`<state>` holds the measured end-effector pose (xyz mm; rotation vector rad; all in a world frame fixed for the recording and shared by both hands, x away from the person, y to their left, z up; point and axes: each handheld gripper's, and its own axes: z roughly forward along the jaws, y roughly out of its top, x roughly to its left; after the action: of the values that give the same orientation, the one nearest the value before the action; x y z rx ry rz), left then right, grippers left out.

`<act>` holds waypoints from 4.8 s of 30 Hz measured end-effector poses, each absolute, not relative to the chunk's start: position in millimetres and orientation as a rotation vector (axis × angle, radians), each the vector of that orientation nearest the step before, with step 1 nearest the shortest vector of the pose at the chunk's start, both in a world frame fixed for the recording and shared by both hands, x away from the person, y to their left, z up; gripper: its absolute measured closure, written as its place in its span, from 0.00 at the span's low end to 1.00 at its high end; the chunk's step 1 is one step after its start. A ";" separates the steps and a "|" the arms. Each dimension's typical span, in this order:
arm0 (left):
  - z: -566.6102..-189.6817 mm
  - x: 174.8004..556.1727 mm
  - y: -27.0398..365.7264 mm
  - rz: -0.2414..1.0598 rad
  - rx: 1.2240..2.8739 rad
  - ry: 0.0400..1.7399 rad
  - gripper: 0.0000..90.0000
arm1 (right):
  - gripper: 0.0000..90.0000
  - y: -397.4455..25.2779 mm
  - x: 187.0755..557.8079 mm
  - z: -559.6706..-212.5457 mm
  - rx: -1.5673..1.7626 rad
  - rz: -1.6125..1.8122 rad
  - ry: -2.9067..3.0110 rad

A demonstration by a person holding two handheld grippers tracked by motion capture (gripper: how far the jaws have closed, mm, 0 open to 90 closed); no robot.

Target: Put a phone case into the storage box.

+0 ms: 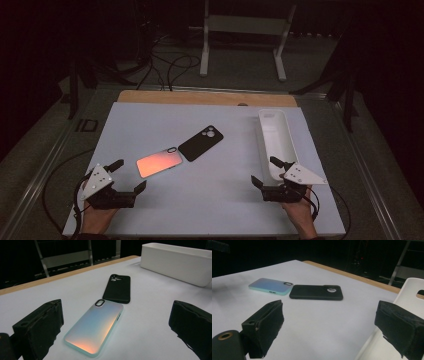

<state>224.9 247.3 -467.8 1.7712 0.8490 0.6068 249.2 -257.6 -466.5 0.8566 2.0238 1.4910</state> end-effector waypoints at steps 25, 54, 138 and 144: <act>-466.3 231.6 252.5 0.595 1.775 0.906 0.01 | 0.09 -260.4 251.5 -469.0 0.883 1.477 2.019; -462.7 281.5 259.2 0.555 1.828 1.004 0.61 | 0.09 -262.0 254.2 -470.8 0.908 1.469 2.013; -486.6 277.9 253.7 0.529 1.774 1.081 0.65 | 0.09 -260.3 255.5 -472.7 0.903 1.446 2.018; -478.7 254.2 254.3 0.563 1.718 1.044 0.41 | 0.09 -263.8 255.7 -469.2 0.904 1.451 1.995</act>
<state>254.2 254.3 -478.7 1.7177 1.0444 0.5635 255.7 -263.8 -469.2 0.9040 1.9953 1.4514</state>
